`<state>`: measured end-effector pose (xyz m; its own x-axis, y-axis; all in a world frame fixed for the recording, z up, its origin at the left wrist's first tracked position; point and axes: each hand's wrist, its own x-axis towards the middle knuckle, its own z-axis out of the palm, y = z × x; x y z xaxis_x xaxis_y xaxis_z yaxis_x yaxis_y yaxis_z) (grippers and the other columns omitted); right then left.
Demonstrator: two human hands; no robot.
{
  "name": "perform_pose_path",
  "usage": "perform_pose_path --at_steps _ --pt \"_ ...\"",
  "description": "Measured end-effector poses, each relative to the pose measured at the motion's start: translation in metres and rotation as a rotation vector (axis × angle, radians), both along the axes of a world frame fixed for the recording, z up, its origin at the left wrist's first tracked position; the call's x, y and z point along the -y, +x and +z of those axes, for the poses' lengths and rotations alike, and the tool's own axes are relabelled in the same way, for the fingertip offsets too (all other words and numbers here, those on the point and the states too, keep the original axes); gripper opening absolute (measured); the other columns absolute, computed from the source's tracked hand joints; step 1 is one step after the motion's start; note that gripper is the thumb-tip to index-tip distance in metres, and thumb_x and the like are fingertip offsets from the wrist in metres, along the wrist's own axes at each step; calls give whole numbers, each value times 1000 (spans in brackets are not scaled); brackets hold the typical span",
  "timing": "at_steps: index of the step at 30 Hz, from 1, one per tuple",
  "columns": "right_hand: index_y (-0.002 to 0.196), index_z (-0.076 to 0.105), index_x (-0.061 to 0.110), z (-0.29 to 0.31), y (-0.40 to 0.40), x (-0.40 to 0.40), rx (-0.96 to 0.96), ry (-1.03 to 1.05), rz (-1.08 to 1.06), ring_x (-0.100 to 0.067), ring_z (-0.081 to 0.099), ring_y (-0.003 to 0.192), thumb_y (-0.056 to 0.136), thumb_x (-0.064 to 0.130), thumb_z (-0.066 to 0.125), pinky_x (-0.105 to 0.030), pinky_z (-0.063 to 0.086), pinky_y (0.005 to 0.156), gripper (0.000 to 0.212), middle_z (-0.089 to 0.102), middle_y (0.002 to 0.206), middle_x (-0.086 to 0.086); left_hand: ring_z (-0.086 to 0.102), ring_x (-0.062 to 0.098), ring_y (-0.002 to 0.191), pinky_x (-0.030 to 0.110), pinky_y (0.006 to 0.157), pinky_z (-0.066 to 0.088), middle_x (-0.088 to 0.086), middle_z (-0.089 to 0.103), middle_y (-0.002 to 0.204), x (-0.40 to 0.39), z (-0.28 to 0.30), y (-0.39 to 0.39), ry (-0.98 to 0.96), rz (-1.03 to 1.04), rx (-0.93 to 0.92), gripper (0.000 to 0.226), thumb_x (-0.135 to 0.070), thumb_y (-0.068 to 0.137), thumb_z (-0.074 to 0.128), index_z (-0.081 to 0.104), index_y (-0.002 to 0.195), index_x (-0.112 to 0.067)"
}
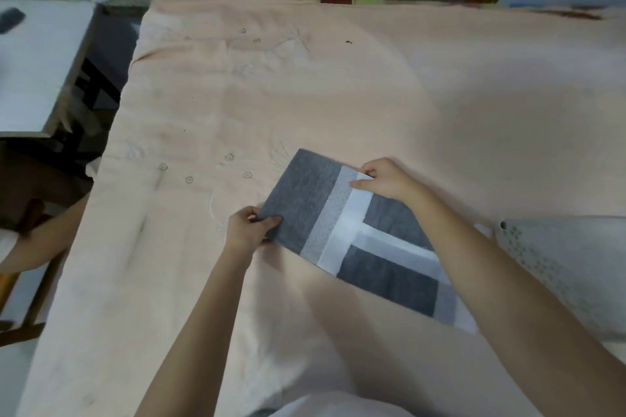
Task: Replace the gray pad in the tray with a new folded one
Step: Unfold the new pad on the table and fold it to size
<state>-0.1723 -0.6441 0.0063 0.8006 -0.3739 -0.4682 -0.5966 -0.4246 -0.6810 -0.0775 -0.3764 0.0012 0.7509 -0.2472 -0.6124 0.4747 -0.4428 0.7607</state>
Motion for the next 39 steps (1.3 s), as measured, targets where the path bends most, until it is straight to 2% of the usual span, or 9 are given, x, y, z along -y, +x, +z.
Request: perform_pose_path --at_steps 5,9,15,20,24,27,31,36,39 --pt "80 58 -3 -15 -27 -17 145 334 -484 -17 52 73 81 29 72 -29 39 71 35 55 77 -6 65 24 86 31 69 58 8 66 93 32 13 36 -293 226 -59 29 -15 77 77 58 98 -7" --pt "84 57 -2 -26 -44 -36 227 411 -764 -24 56 78 84 27 69 -38 47 72 31 61 84 -25 67 19 82 27 67 57 8 68 101 58 4 20 -166 -39 -116 39 -17 75 79 59 107 -6" --pt "95 61 6 -27 -54 -40 158 250 -680 -19 63 82 87 10 65 -23 51 68 11 65 90 -5 64 22 94 33 84 54 7 67 106 68 -15 12 4 -246 120 30 -14 84 70 64 111 -2" --pt "84 58 -1 -30 -54 -35 216 75 -716 -21 56 73 84 9 67 -28 44 65 14 63 81 -19 66 20 92 35 86 55 5 70 103 83 -14 24 -22 -306 187 24 -17 82 73 67 103 -8" --pt "73 56 9 -37 -51 -29 206 -16 -706 -19 57 70 82 14 71 -13 40 54 18 62 72 -8 62 23 94 36 82 53 4 66 105 83 -21 27 266 -489 399 32 -32 83 67 63 105 -9" --pt "75 55 10 -38 -51 -29 163 -209 -624 -22 59 70 80 23 72 -24 47 60 22 61 72 -3 54 27 102 38 78 47 9 53 114 74 -25 14 440 -505 624 44 -37 84 65 54 114 -7" --pt "100 59 1 -30 -68 -50 191 -679 -402 -29 58 88 82 22 68 -37 49 68 28 58 103 -15 57 35 97 40 70 49 17 52 115 39 -32 -17 373 -507 860 42 -19 85 64 51 122 -2" --pt "125 59 9 -31 -139 -79 301 -816 161 -25 44 125 69 -3 69 -37 32 108 58 52 135 -10 49 26 127 34 97 41 8 47 142 -35 -37 -54 257 -942 1171 65 -4 77 57 44 140 -11" --pt "130 55 12 -38 -169 -93 194 -786 422 -25 42 132 63 0 74 -44 29 108 71 48 141 -7 44 25 132 34 106 32 6 46 144 -54 -38 -67 224 -1138 1239 58 -14 80 55 49 138 -14"
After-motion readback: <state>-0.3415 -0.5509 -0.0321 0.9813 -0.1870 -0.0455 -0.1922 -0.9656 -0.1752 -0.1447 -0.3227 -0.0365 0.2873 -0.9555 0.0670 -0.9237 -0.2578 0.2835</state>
